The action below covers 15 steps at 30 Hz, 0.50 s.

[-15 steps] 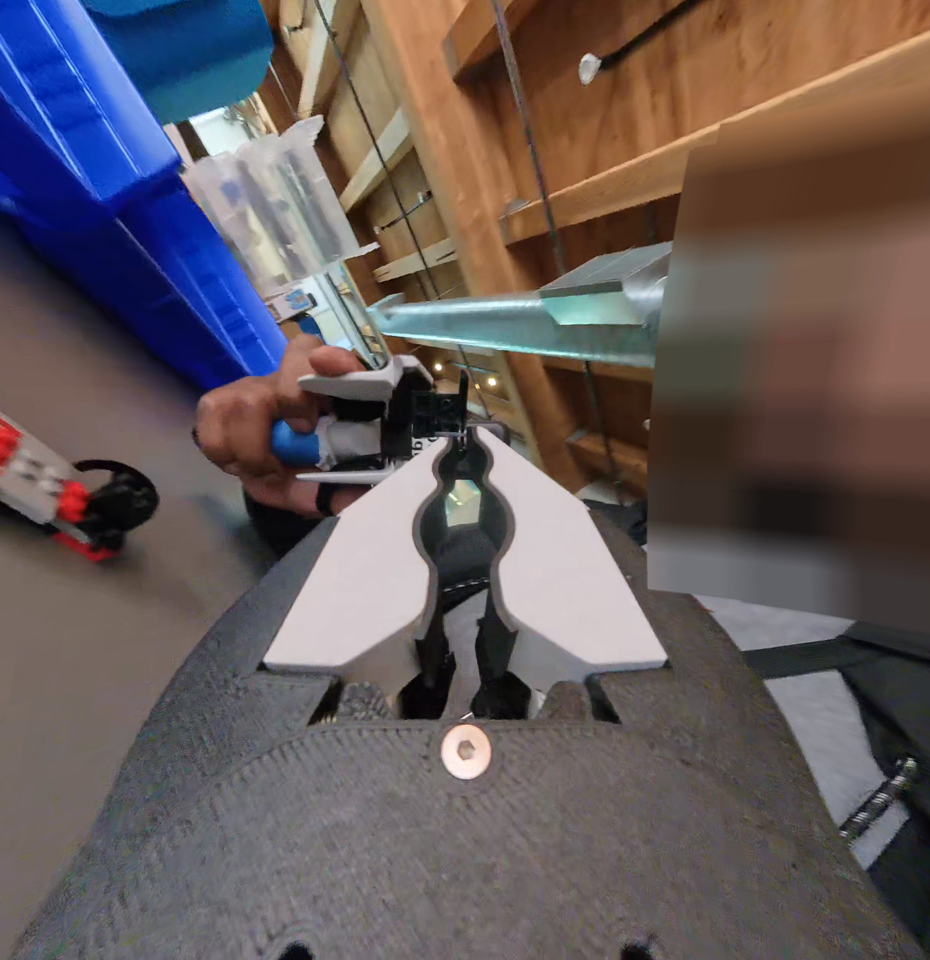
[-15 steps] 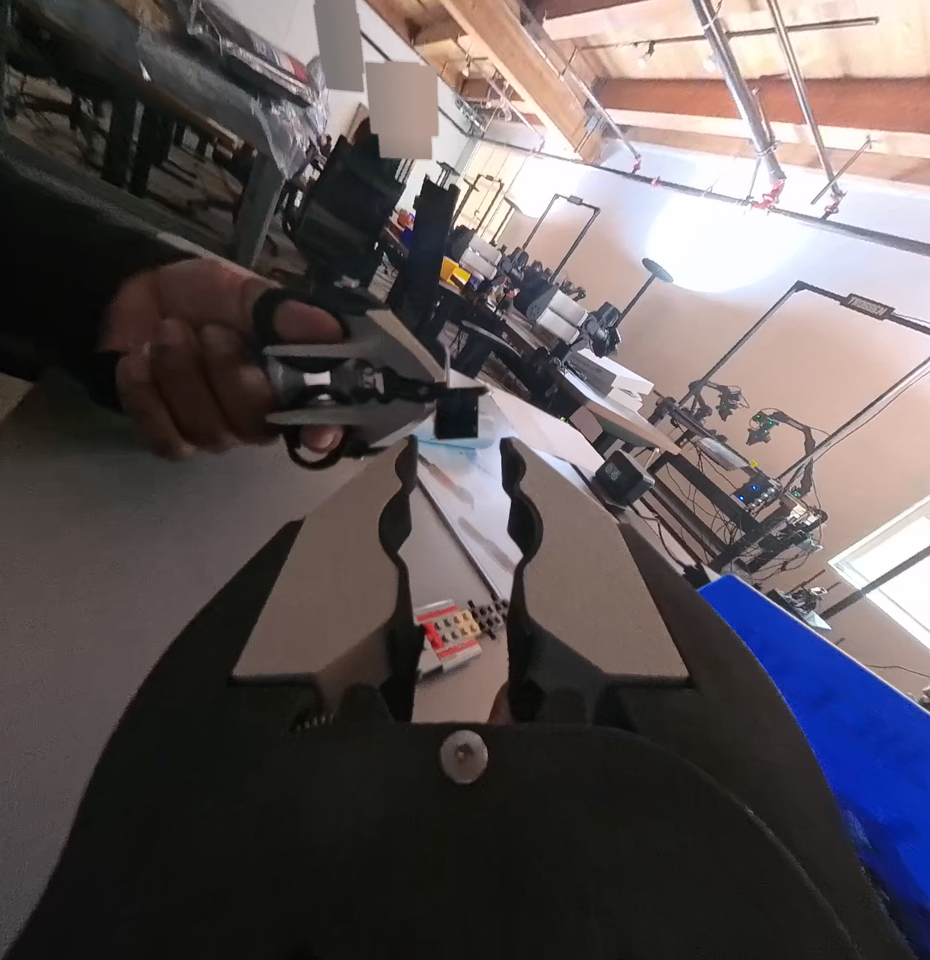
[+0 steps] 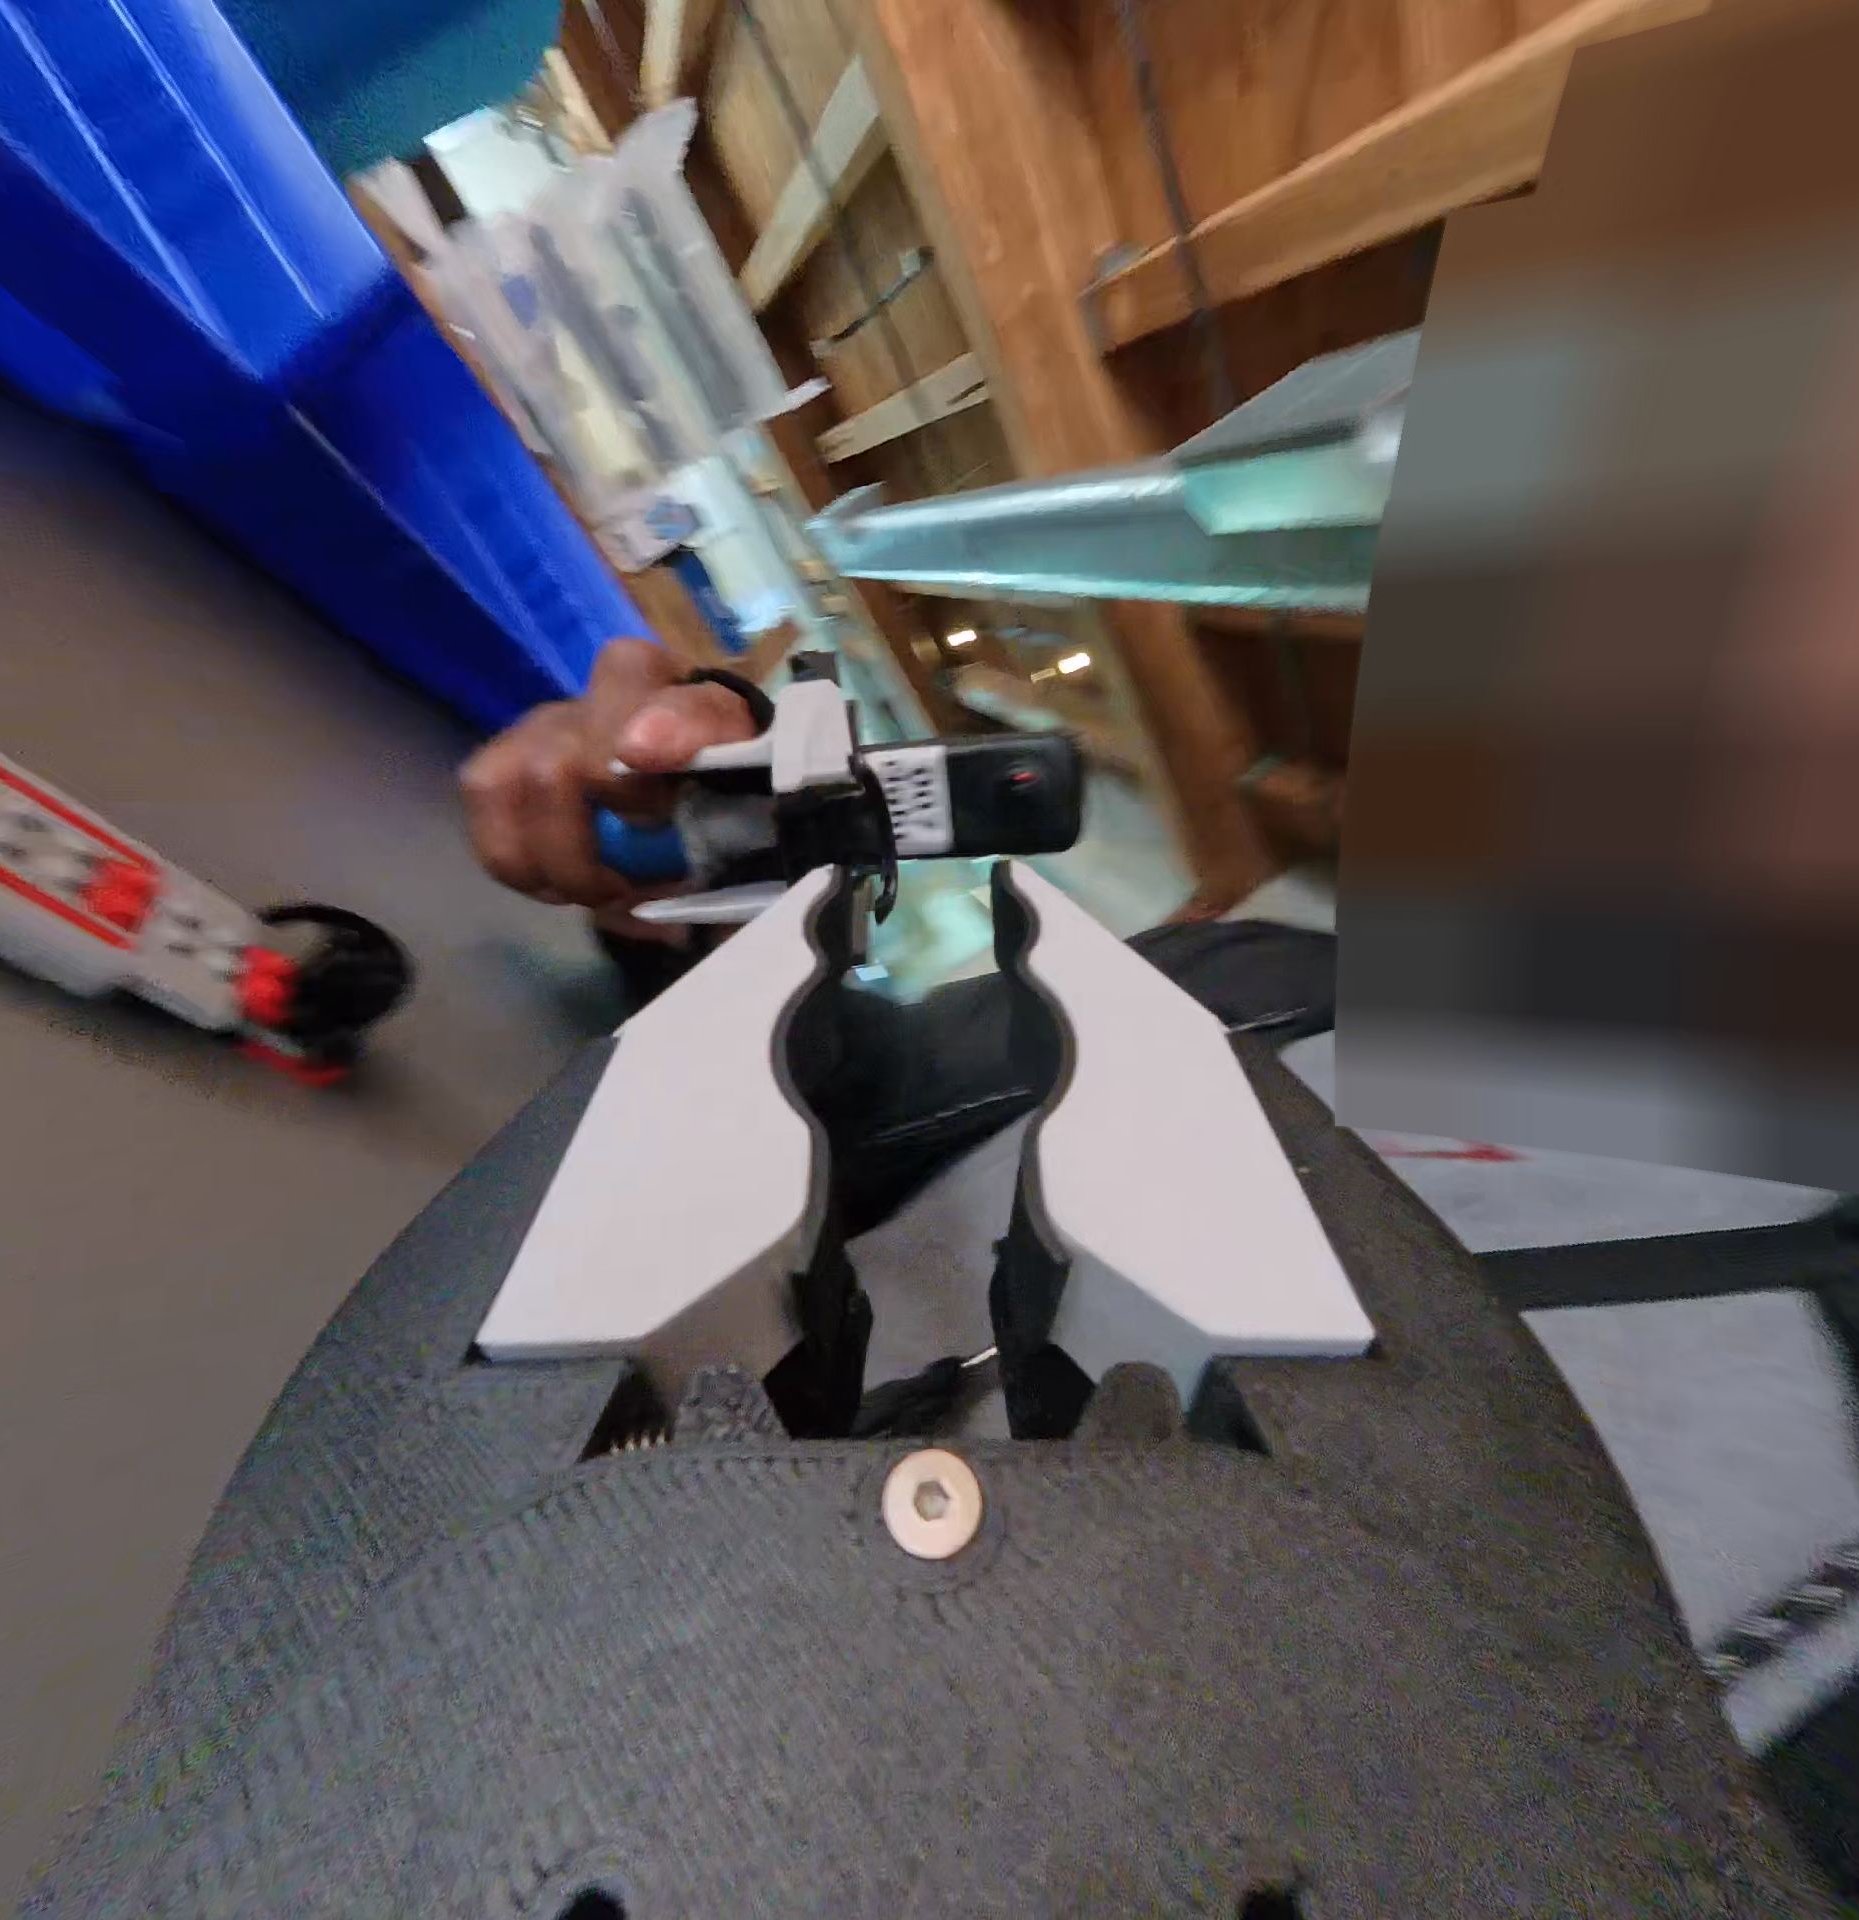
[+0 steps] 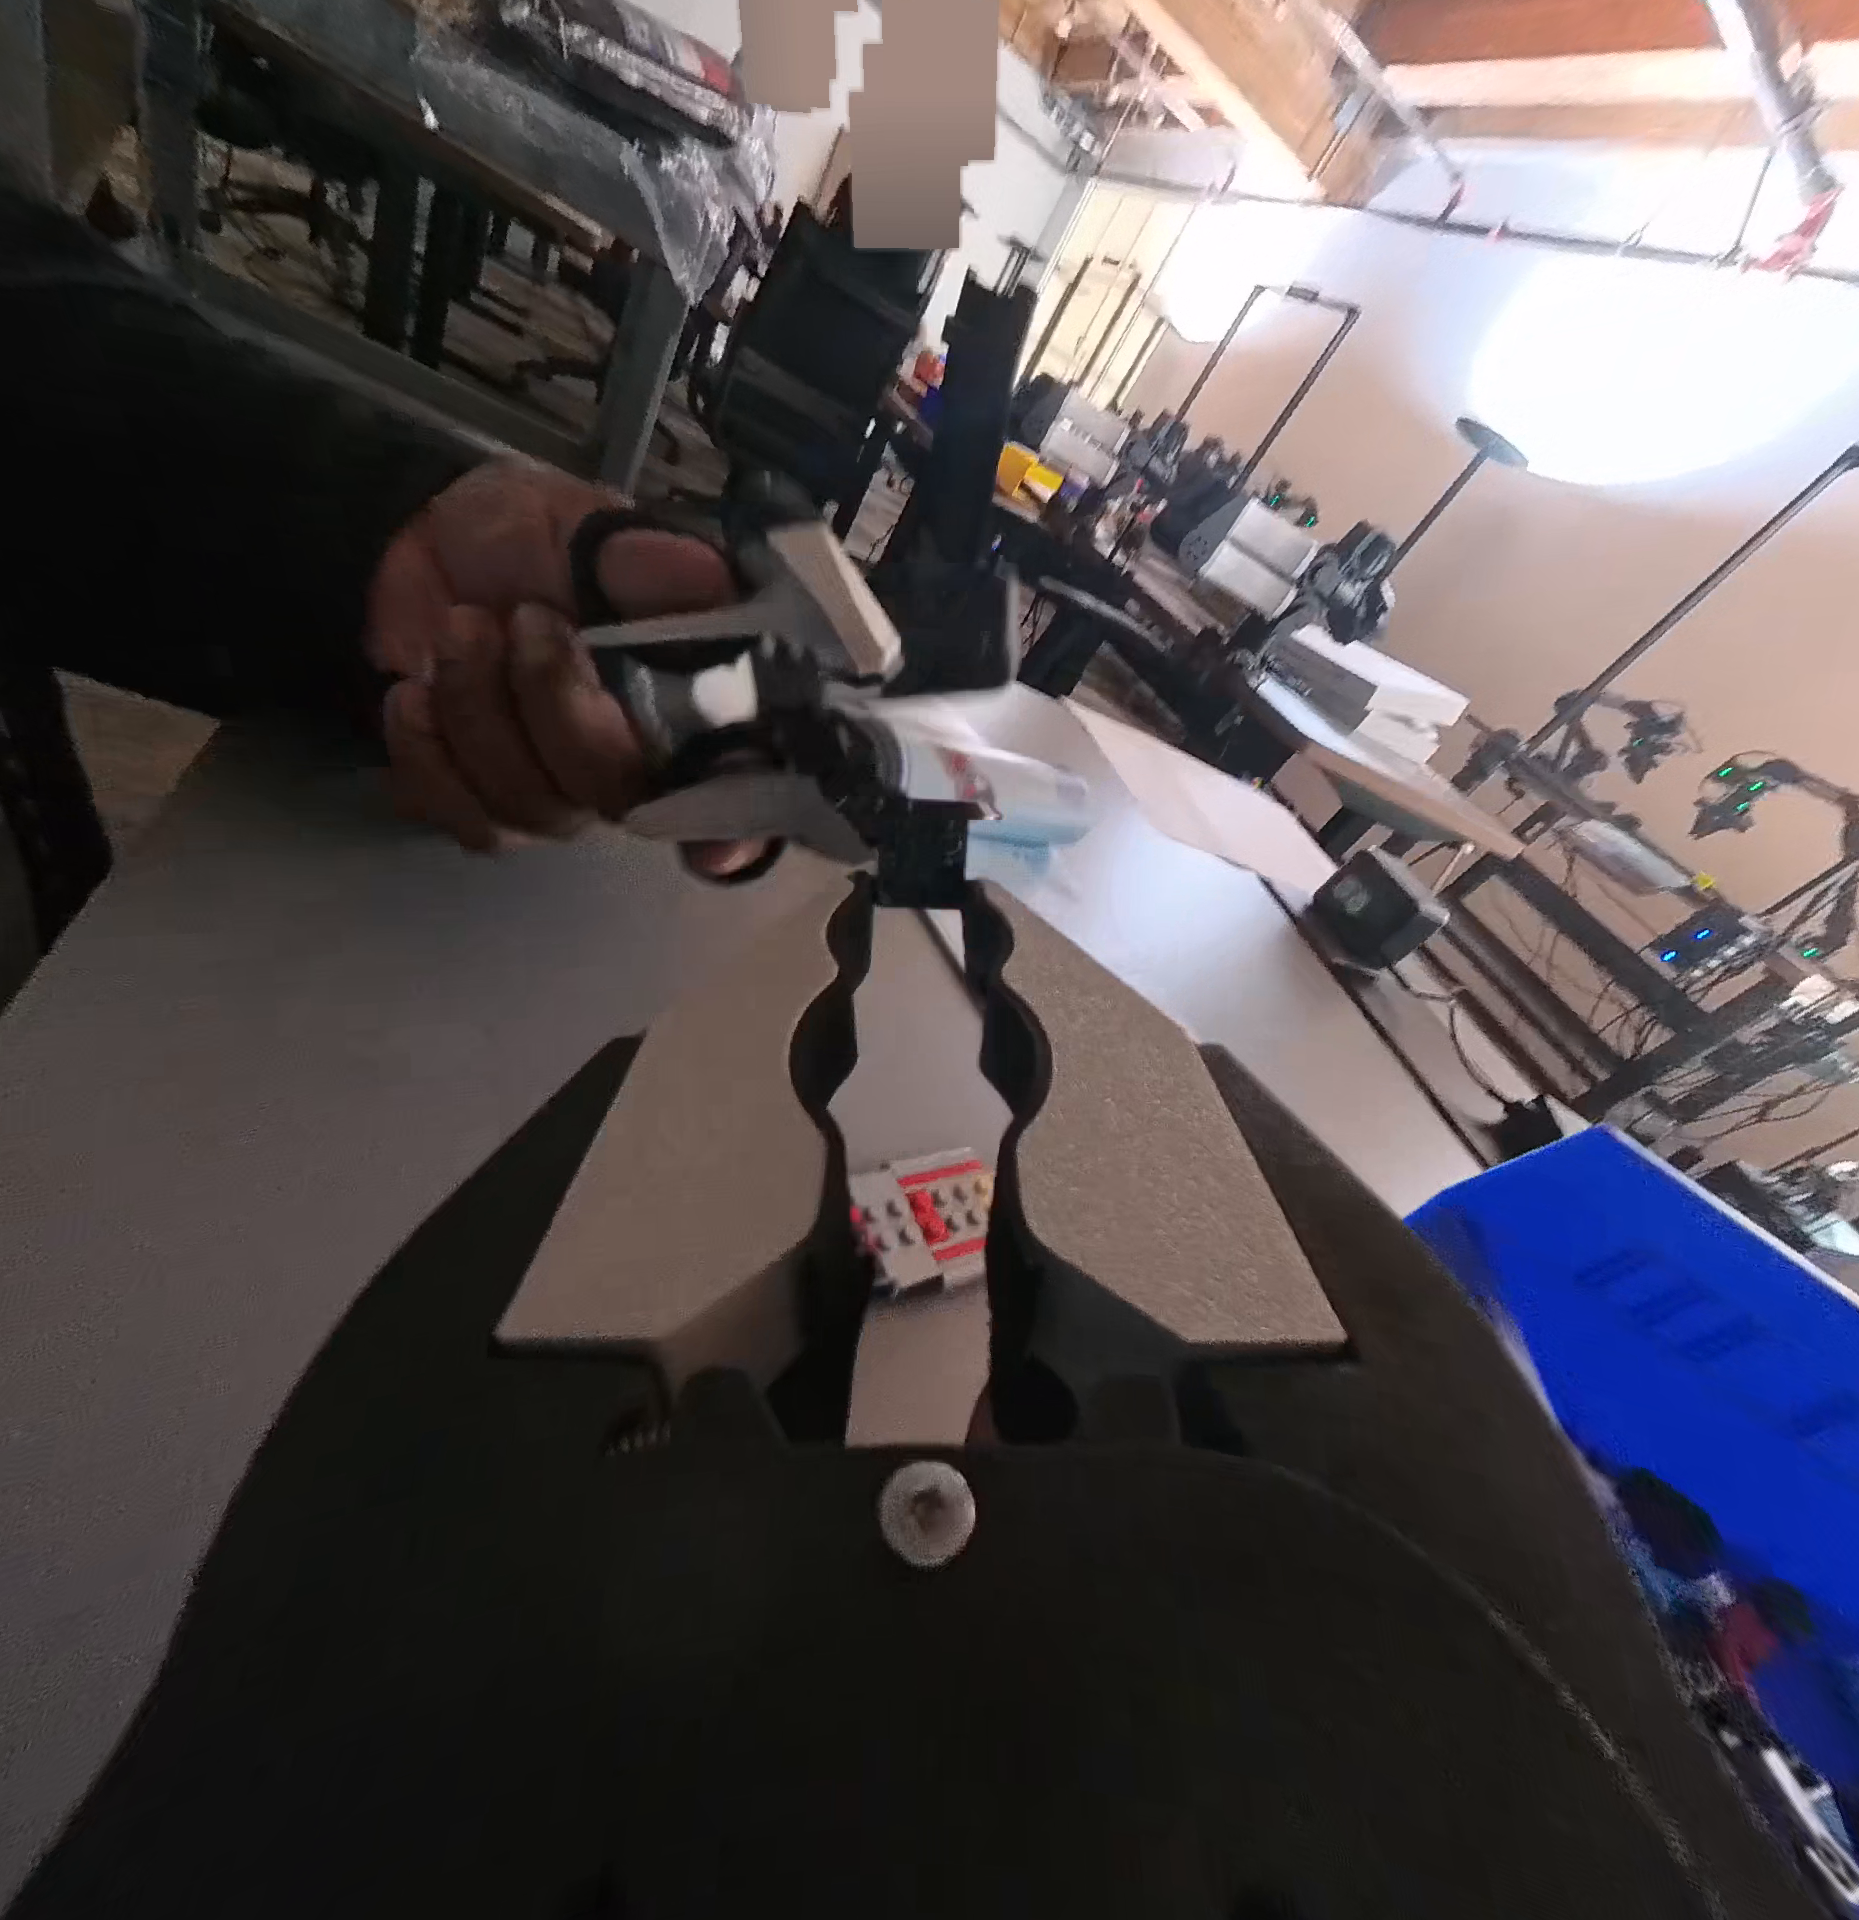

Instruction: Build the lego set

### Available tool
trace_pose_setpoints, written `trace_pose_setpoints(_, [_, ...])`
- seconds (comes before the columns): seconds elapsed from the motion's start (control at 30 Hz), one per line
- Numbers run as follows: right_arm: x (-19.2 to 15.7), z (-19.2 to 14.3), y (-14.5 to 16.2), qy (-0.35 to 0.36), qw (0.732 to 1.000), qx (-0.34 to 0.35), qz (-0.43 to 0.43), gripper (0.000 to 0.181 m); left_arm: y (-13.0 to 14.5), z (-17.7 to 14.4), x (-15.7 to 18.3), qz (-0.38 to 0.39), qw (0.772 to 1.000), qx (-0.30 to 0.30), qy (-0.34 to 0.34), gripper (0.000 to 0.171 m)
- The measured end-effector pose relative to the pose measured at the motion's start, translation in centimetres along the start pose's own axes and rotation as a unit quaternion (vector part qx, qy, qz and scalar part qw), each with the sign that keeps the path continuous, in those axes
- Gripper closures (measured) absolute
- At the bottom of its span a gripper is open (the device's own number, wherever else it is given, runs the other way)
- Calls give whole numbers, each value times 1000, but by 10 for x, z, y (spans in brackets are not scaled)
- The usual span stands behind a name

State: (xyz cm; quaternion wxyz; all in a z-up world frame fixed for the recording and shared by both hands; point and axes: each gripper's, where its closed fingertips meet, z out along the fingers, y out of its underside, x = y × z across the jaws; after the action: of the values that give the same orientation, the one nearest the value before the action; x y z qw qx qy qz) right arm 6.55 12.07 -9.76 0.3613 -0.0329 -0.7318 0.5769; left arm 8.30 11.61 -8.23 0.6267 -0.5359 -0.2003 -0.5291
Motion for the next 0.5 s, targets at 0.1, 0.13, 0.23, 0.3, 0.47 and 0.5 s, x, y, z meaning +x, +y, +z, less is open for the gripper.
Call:
trace_pose_setpoints(0.1, [-6, 0, 13, -39, 998, -40, 14, 162, -4, -8, -18, 160, 978, -54, -123, 127])
trace_pose_setpoints(0.13, [-9, 0, 16, -52, 997, -51, 20, 162, -5, -9, -23, 211, 963, -74, -152, 124])
trace_pose_setpoints(0.23, [-14, 2, 24, -84, 992, -85, 28, 162, 1, -9, -30, 328, 914, -145, -190, 121])
trace_pose_setpoints(0.3, [-18, 2, 27, -105, 989, -103, 29, 162, 7, -7, -34, 387, 882, -185, -197, 122])
trace_pose_setpoints(0.47, [-26, 2, 36, -140, 980, -135, 31, 162, 19, -8, -49, 448, 830, -255, -212, 126])
trace_pose_setpoints(0.5, [-27, 2, 38, -143, 979, -139, 32, 162, 20, -8, -53, 452, 824, -265, -216, 128])
